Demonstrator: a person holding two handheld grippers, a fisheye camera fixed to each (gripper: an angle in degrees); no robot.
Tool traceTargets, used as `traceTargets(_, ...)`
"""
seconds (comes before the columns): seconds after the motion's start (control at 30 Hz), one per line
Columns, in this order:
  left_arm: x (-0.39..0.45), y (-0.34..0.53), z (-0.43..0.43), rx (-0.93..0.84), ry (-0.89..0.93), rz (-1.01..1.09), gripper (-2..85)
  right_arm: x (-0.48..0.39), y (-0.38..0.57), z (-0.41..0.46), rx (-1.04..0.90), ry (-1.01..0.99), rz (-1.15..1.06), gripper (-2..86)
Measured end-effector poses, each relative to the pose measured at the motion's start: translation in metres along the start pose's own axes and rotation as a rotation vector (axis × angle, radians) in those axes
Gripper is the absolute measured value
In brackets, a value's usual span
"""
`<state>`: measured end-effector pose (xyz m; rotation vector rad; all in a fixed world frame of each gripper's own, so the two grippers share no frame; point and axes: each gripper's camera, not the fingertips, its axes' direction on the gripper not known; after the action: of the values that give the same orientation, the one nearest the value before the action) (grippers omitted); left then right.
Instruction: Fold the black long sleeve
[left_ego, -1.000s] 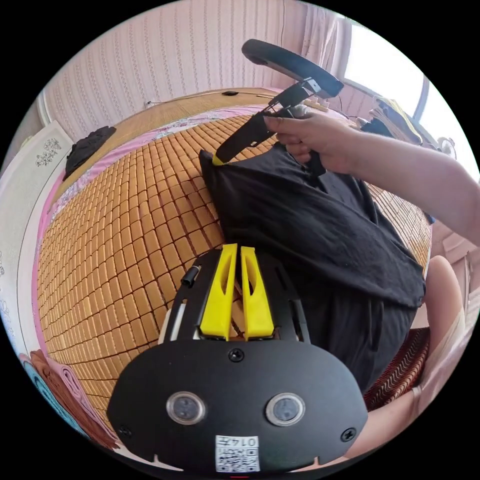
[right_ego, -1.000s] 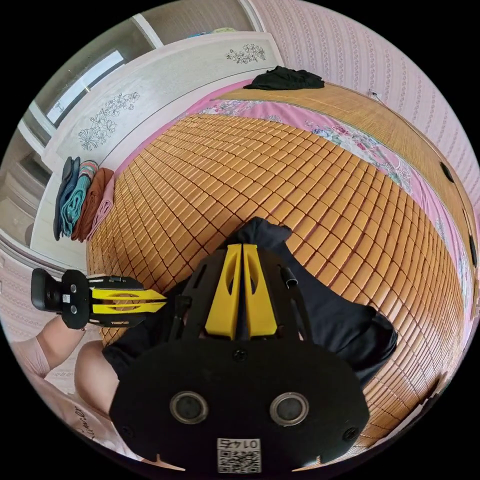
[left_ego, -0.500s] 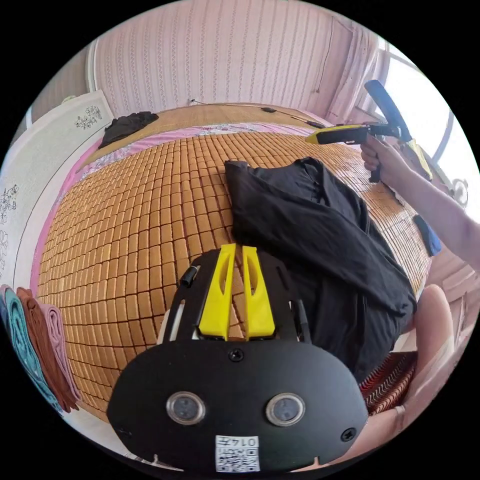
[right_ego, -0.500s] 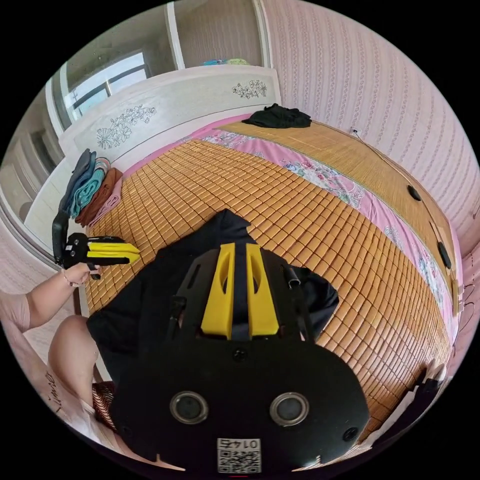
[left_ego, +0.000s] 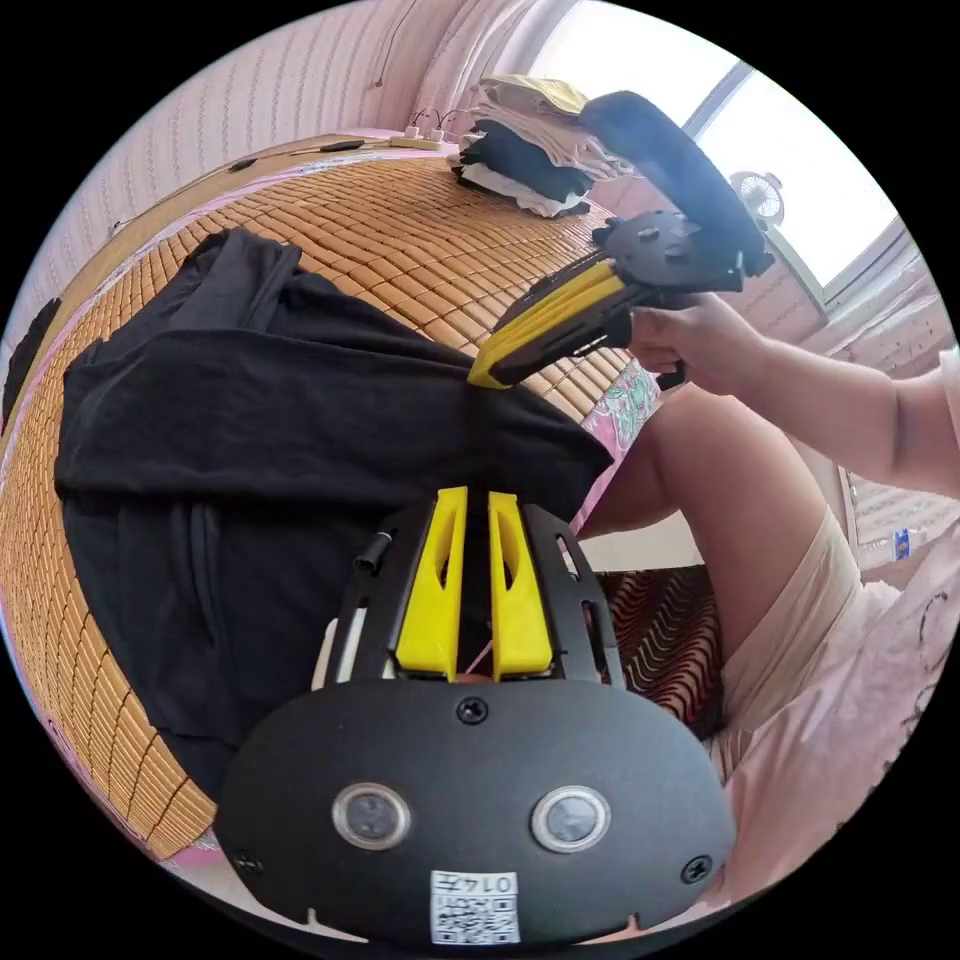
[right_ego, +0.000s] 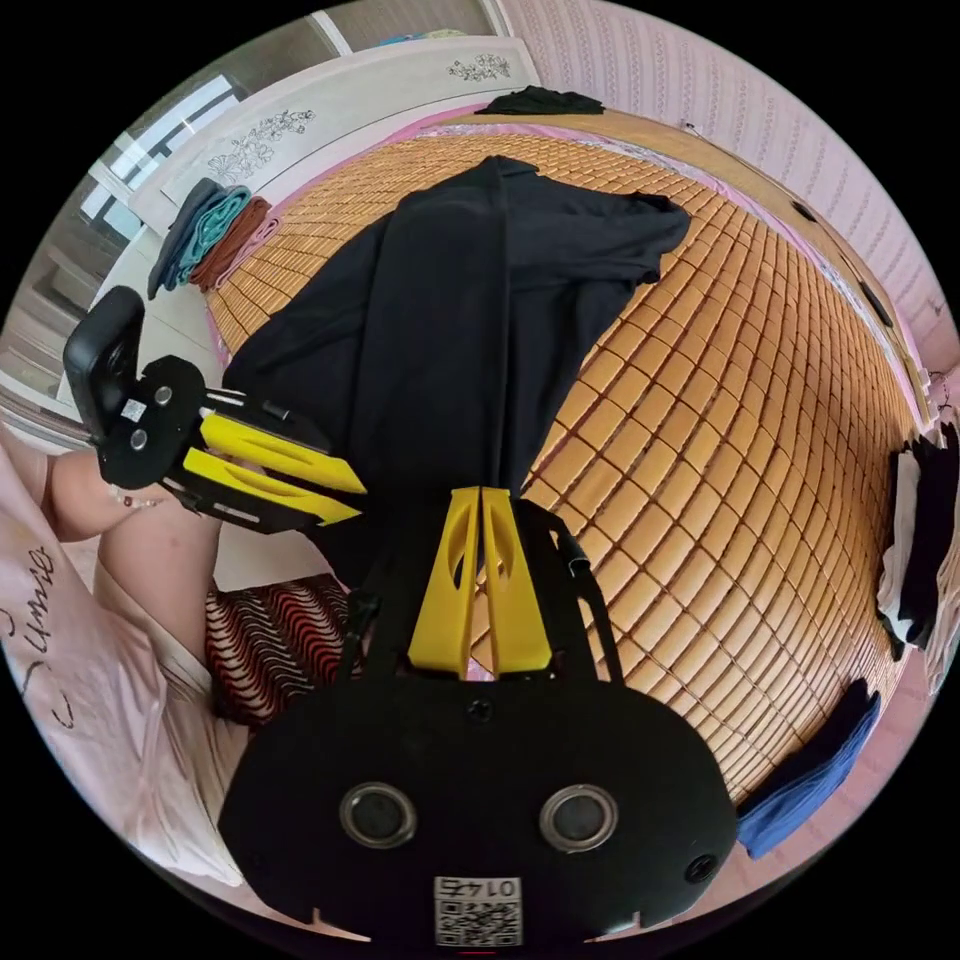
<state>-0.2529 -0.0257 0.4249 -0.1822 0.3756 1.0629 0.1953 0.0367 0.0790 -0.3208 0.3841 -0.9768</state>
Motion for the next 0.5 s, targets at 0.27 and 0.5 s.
traceTargets(0.27,-0.094,0.023,-0.09,0.209,-0.065,-0.105,3.7,0.039,-0.046,-0.033,0.184,0.048,-0.071,8.9)
traceTargets(0.5,-0.266,0.008,-0.147,0.39,-0.396,-0.337,4.8,0.136,-0.151,-0.023,0.251,-0.041,0.145,12.0)
